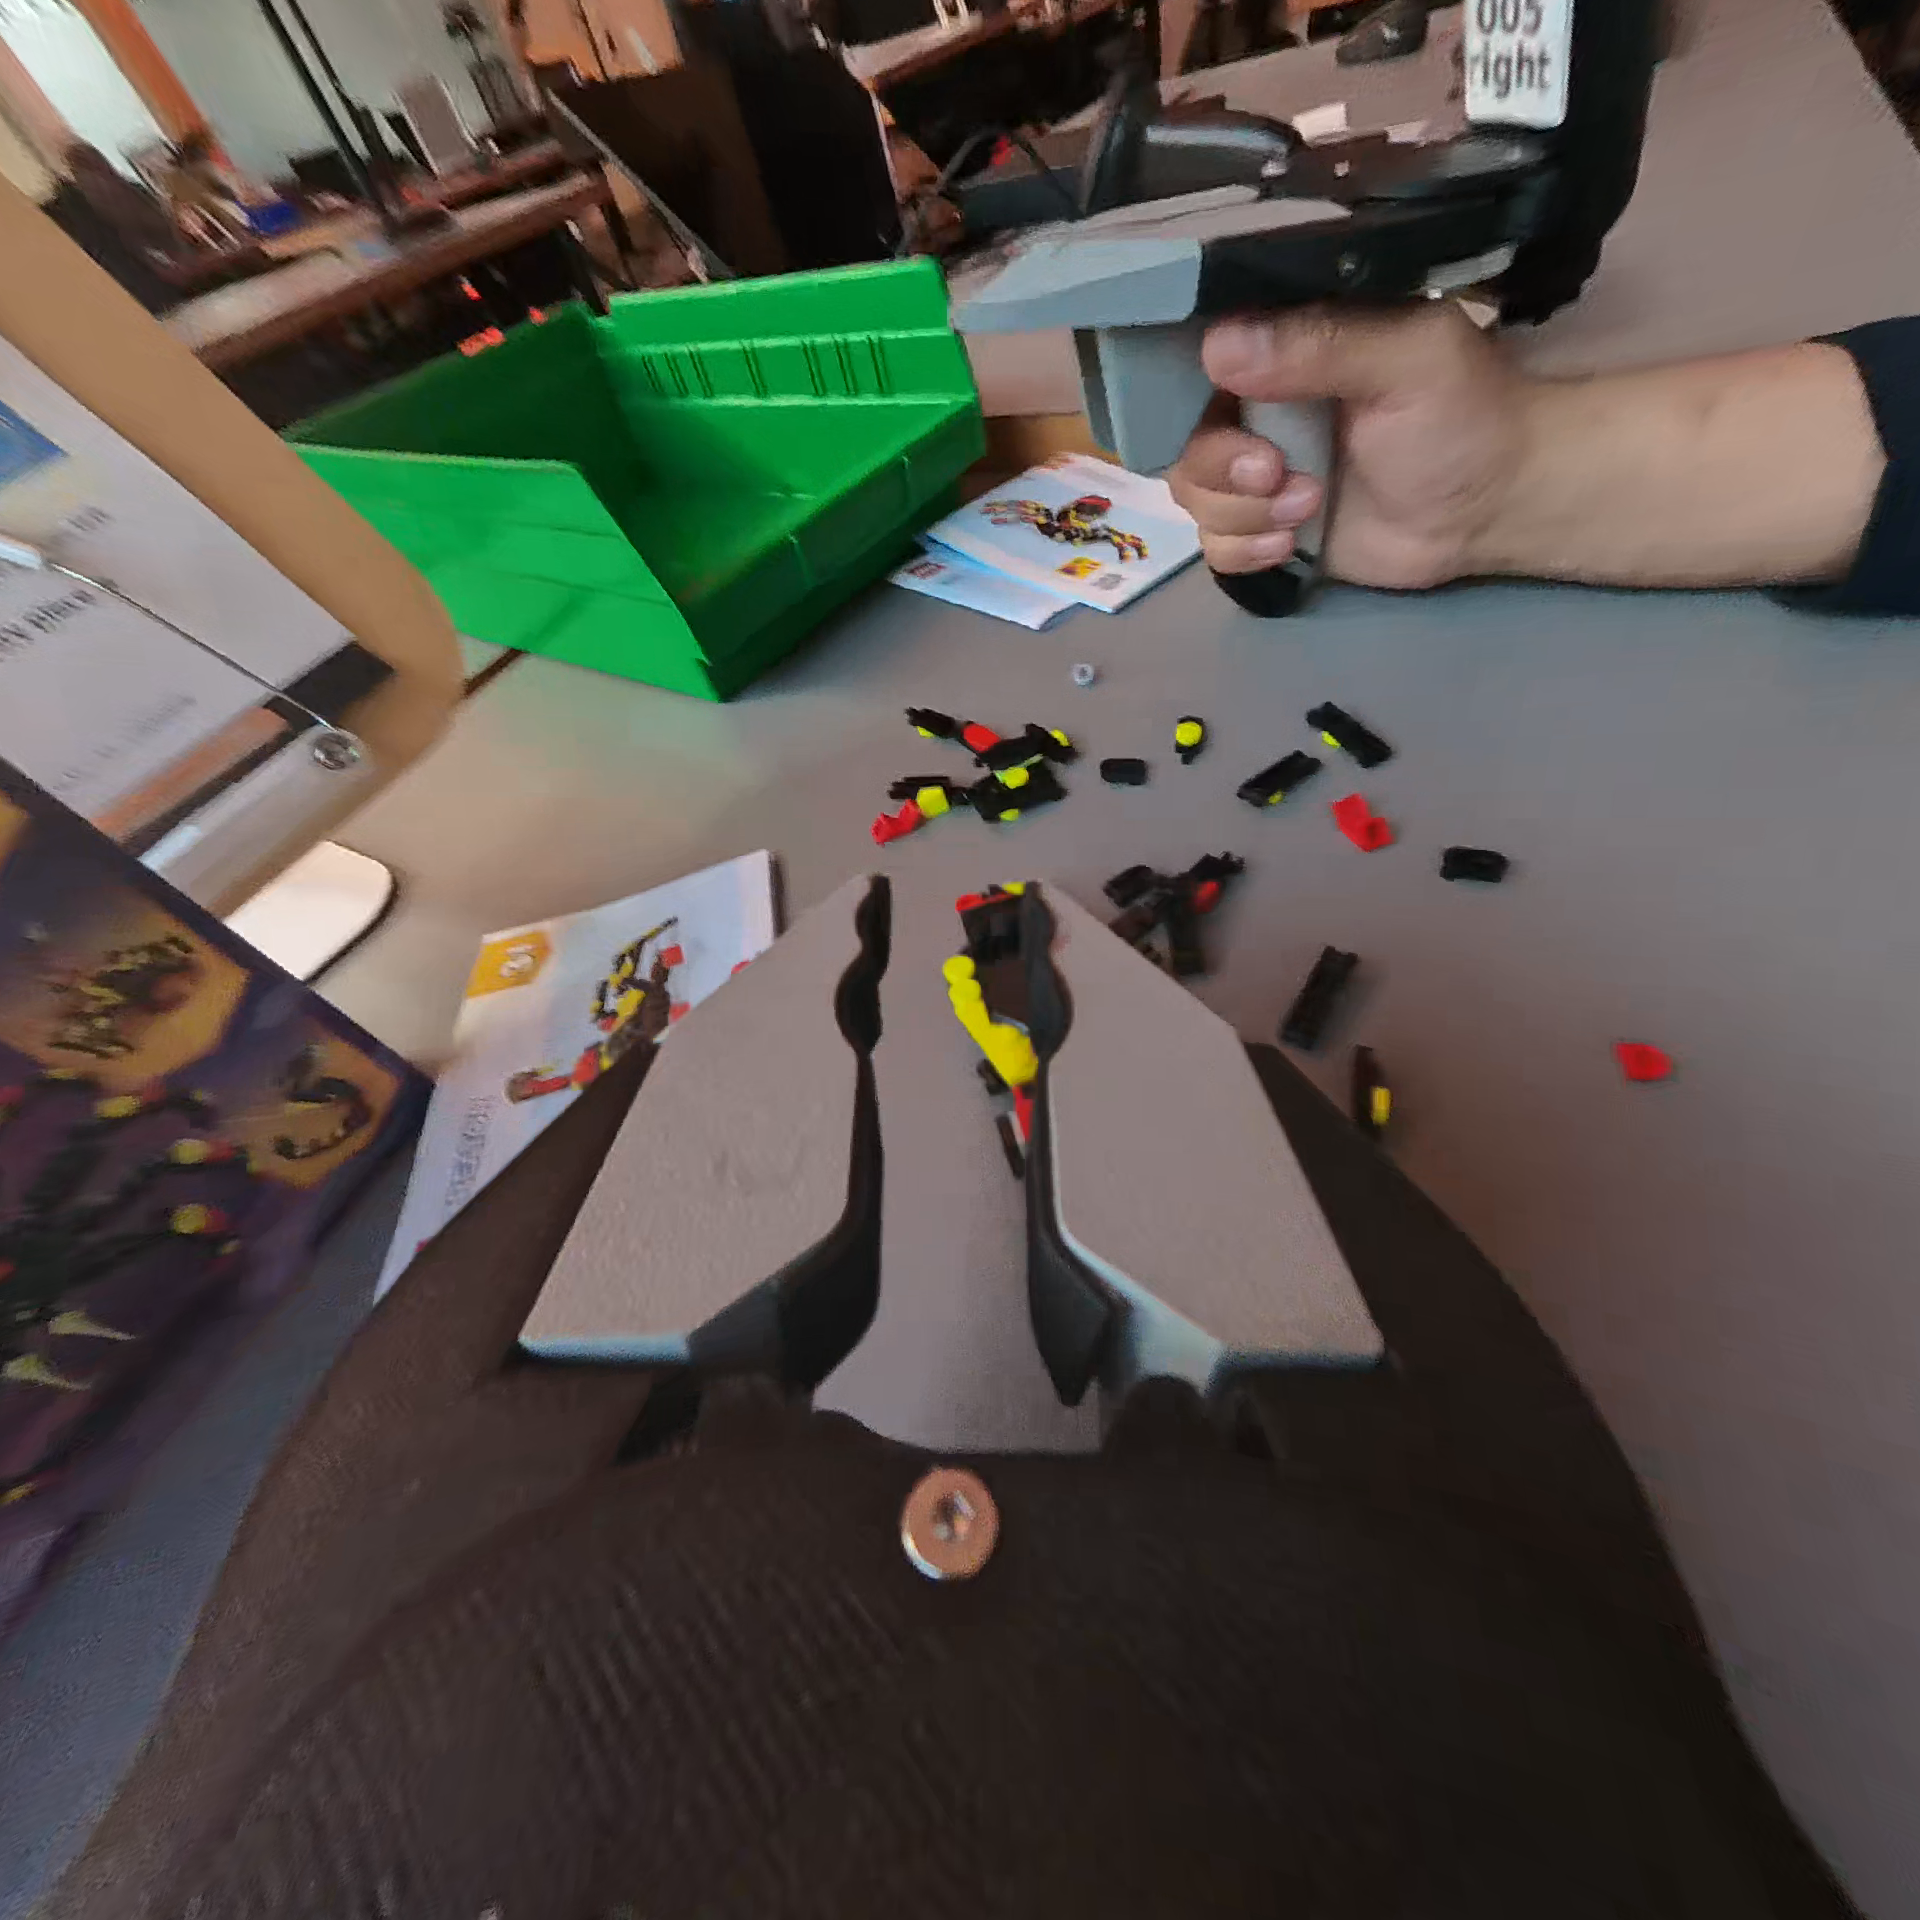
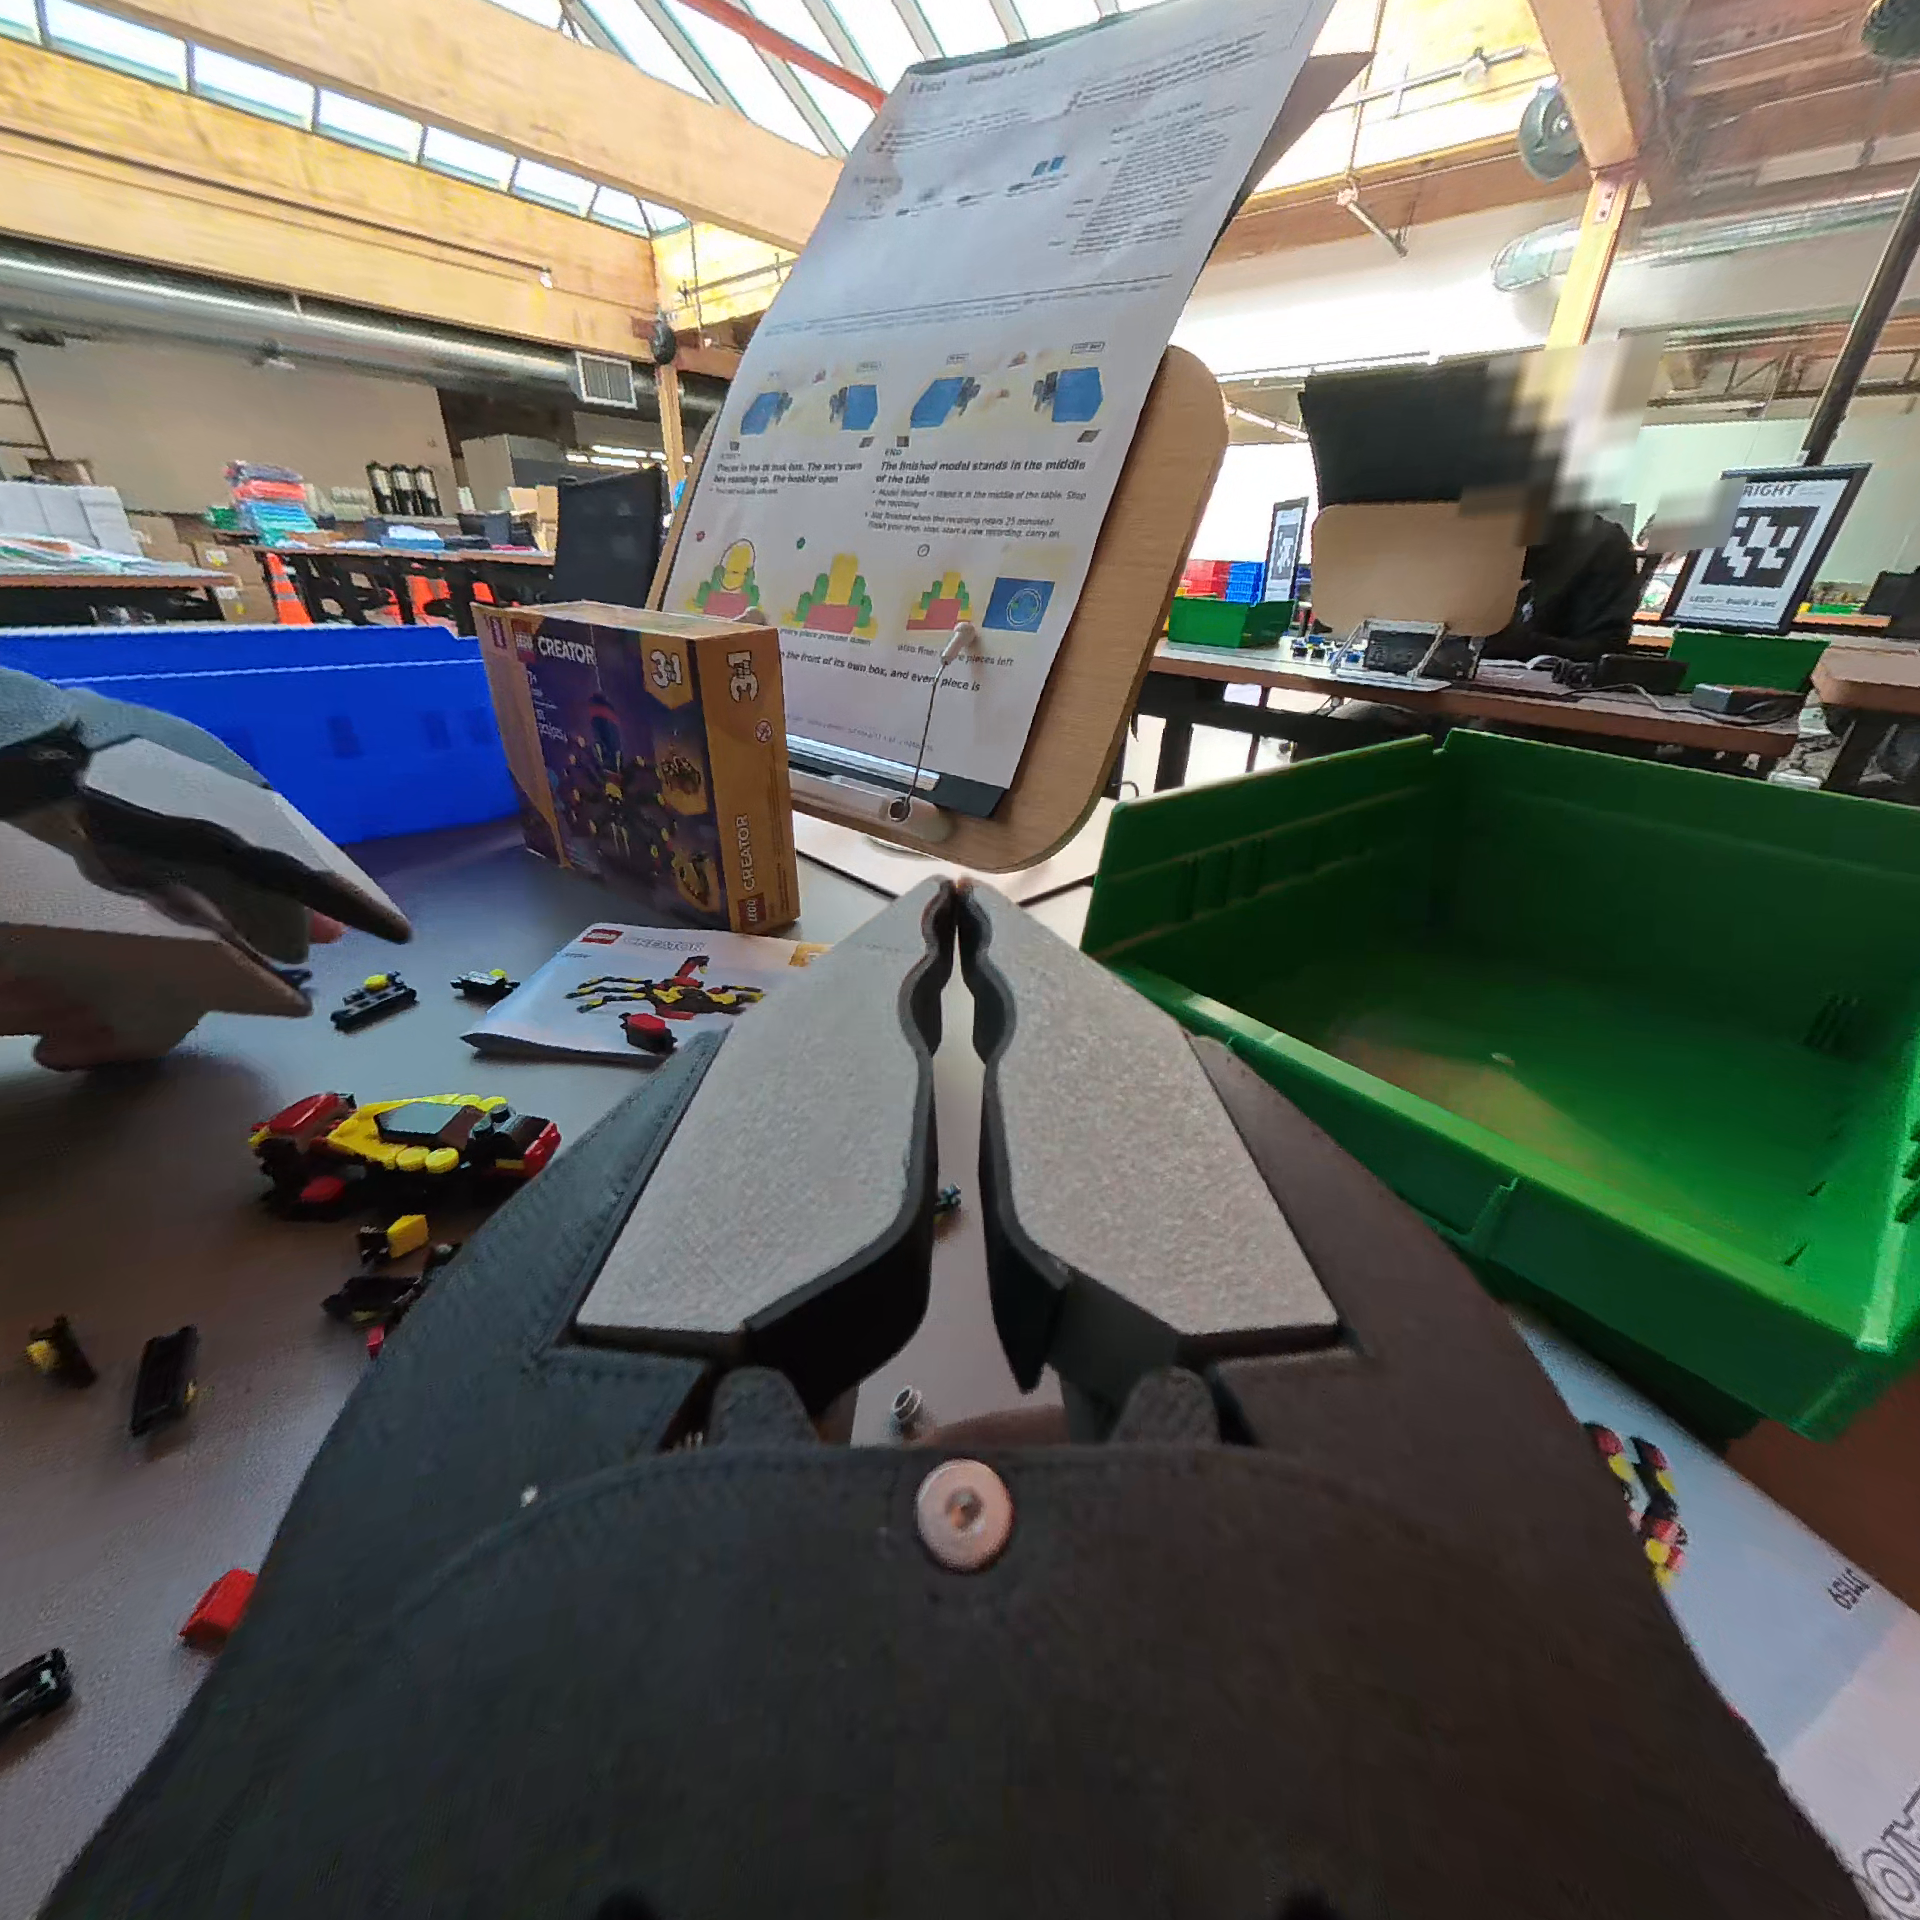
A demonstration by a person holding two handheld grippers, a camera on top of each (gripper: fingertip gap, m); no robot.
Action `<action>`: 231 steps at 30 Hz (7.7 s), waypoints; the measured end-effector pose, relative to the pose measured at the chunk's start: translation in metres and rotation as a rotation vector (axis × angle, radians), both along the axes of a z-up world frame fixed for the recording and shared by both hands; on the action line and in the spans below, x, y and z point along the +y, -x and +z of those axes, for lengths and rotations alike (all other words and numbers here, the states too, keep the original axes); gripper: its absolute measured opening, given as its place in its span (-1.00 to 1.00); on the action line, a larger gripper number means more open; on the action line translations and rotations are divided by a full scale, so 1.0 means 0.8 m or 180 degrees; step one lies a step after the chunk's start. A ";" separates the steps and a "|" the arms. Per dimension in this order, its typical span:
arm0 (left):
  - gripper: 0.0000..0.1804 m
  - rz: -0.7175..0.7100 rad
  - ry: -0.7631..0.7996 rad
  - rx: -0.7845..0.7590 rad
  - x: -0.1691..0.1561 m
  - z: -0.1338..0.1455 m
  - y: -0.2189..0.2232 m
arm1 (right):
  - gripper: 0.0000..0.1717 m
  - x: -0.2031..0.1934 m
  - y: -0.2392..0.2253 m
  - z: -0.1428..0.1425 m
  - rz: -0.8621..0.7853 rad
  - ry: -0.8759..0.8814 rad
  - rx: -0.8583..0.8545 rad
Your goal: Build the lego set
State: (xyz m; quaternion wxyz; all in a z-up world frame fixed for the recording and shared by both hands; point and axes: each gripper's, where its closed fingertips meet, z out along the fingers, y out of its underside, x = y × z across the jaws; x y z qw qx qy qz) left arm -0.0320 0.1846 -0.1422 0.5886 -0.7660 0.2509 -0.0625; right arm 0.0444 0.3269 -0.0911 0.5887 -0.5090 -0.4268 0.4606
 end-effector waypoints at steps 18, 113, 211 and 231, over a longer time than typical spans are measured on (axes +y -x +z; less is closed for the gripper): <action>-0.82 0.0053 0.0897 0.0297 -0.005 -0.056 0.004 | -1.00 -0.029 0.014 -0.004 0.0160 -0.0164 -0.0122; -0.71 -0.0974 0.0977 -0.2052 -0.020 0.015 -0.063 | -0.84 -0.173 0.029 -0.007 0.2111 0.0404 -0.0240; -0.67 -0.1999 0.0154 -0.2425 -0.065 0.075 -0.103 | -0.71 -0.270 0.006 0.000 0.3742 0.1803 -0.0573; -0.67 -0.0325 0.0618 -0.2785 0.011 0.033 -0.018 | -0.59 -0.209 0.059 -0.041 0.1172 -0.0972 -0.0827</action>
